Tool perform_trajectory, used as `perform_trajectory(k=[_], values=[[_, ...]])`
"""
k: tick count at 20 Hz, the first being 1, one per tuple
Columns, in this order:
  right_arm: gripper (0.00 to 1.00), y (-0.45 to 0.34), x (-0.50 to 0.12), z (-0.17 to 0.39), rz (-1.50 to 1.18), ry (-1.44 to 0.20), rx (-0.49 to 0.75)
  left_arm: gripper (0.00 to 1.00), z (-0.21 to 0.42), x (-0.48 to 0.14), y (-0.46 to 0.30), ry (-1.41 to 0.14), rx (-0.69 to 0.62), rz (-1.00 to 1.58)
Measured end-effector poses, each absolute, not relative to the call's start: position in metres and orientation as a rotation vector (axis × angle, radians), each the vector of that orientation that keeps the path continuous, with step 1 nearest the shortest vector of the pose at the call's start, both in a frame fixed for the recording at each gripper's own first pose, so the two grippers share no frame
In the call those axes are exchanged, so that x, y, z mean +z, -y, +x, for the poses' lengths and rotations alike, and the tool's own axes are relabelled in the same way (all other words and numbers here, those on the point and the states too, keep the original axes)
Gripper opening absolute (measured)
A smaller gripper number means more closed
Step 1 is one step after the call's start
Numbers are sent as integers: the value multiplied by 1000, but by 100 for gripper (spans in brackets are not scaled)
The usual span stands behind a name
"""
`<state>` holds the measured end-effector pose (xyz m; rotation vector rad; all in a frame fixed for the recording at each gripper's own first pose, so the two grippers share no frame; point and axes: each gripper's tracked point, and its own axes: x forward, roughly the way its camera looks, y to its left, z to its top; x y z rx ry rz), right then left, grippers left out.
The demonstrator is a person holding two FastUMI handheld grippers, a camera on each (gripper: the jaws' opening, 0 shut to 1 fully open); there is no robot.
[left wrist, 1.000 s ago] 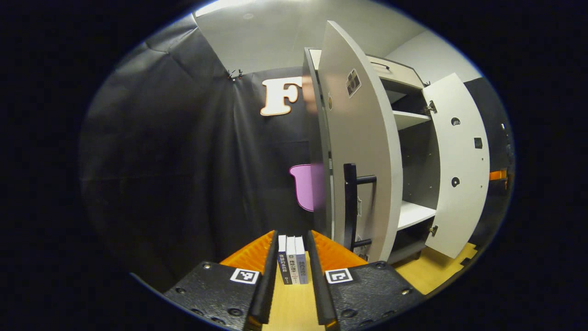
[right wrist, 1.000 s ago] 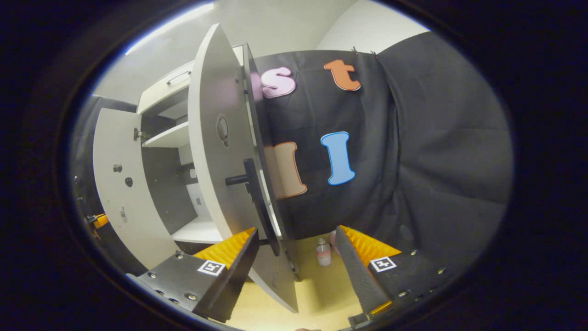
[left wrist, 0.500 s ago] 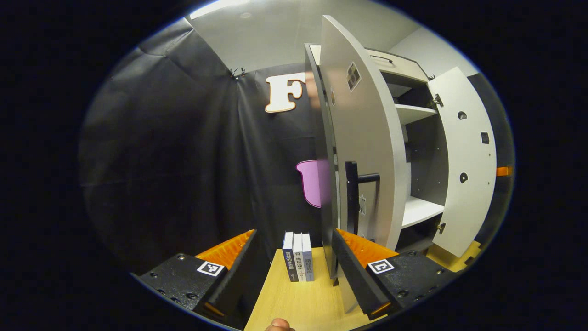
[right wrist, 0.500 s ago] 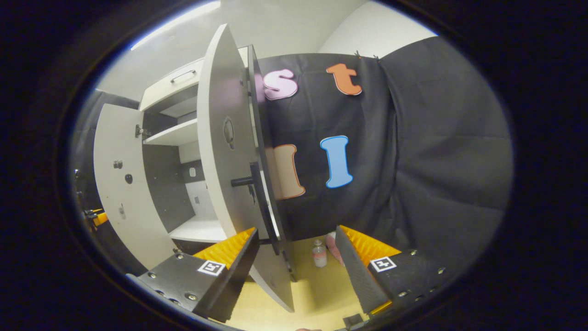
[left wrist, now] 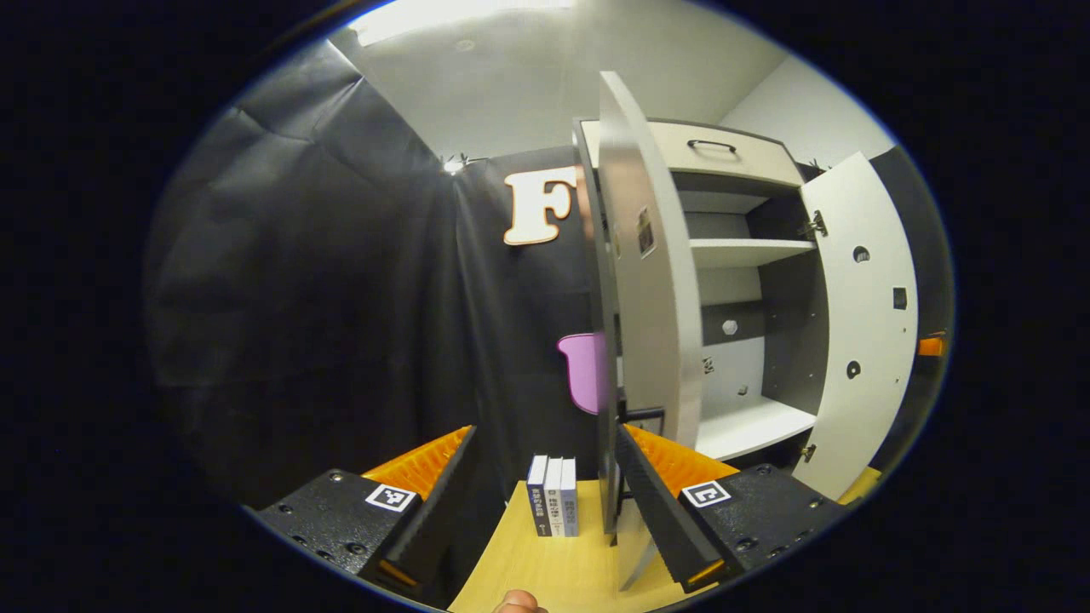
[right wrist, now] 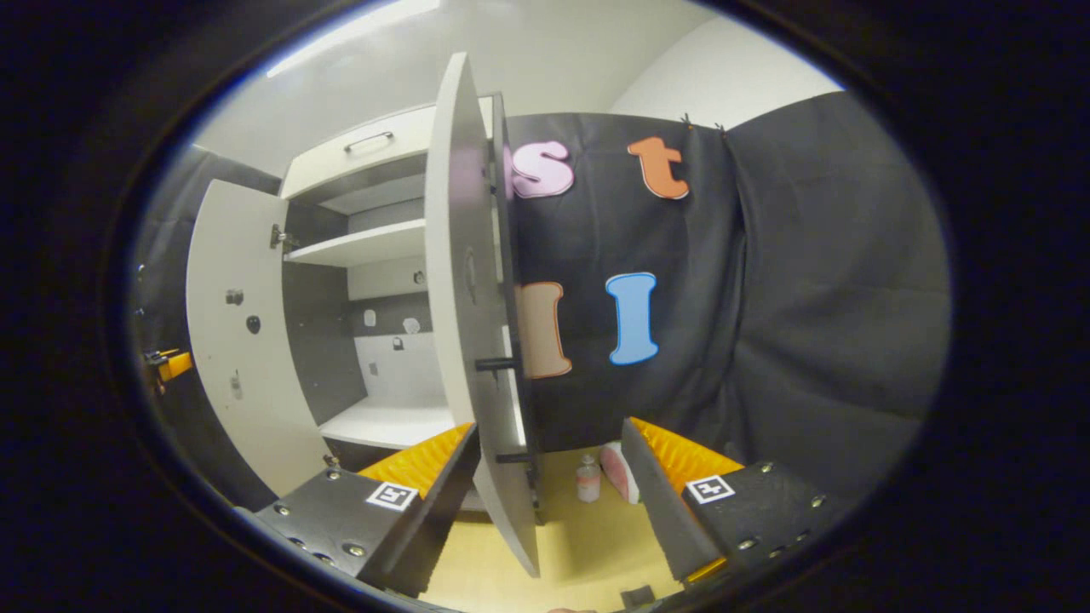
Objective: Open the right door of the double-door shoe cabinet with the right hand, and open the left door with the left hand.
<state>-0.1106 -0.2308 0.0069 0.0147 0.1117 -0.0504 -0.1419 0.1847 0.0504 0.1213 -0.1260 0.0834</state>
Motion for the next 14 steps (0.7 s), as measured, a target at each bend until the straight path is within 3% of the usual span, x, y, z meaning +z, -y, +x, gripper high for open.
perform_trajectory(k=[5, 9, 10, 11, 14], values=[[99, 193, 39, -130, -16, -84, 54, 98, -153, 77, -136, 151, 1, 181], [100, 148, 58, -138, -44, -43, 182, 100, -151, 90, -73, 188, -166, 122], [94, 139, 60, -138, -48, -38, 204, 100, -150, 90, -61, 188, -202, 110], [98, 132, 61, -140, -58, -33, 218, 100, -147, 89, -51, 184, -230, 103], [100, 101, 63, -138, -77, -14, 291, 100, -138, 86, -28, 180, -284, 96]])
